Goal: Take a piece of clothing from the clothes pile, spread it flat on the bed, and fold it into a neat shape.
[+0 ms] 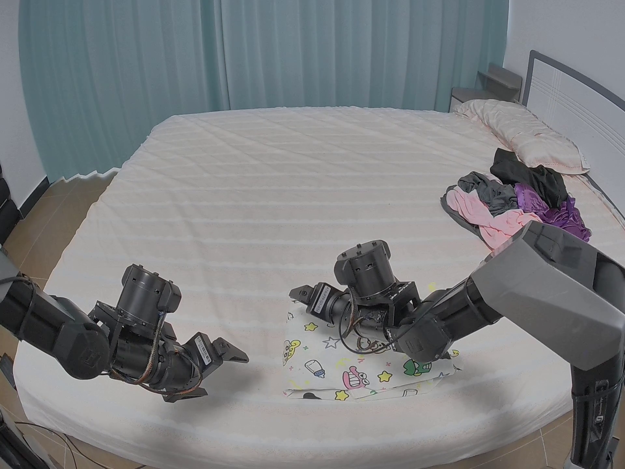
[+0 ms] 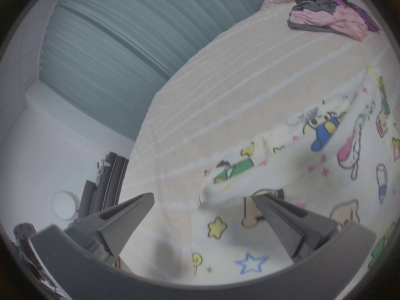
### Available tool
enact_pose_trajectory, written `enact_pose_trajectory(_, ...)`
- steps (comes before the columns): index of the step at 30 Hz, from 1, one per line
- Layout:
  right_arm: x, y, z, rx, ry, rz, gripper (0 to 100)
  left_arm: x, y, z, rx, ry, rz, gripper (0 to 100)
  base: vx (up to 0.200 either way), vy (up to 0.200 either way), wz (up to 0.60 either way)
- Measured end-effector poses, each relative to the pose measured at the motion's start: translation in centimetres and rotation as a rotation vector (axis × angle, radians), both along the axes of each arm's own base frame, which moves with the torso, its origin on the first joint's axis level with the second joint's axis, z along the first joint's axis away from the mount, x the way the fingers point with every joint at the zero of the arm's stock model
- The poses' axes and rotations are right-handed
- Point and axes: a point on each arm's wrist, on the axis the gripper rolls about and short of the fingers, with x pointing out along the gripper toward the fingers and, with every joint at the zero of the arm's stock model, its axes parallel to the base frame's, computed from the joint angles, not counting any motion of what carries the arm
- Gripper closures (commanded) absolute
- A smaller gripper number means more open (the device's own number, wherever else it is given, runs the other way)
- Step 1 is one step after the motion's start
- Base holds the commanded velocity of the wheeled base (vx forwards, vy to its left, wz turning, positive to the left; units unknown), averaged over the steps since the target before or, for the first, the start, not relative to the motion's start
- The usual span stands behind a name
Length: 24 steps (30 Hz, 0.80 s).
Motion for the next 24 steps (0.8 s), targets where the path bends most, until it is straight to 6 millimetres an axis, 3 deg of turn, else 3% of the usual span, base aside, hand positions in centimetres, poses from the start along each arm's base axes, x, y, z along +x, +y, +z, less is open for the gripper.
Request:
enact_pose_trajectory(9, 3.4, -1.4, 0.1, 0.059, -0.079, -0.074, 0, 0.0, 0.0, 0.0, 0.001, 0.001, 0.001, 0, 0.000, 0.000, 0.00)
enact_pose_trajectory(18, 4.8, -3.2, -0.5, 0.051, -0.081, -0.135, 0, 0.0, 0.0, 0.0, 0.003, 0.000, 0.002, 0, 0.000, 0.000, 0.00)
enact_pose_trajectory(24, 4.7, -5.4, 1.6, 0.056, -0.103, -0.179, 0, 0.0, 0.0, -0.1, 0.004, 0.003, 0.002, 0, 0.000, 0.000, 0.00)
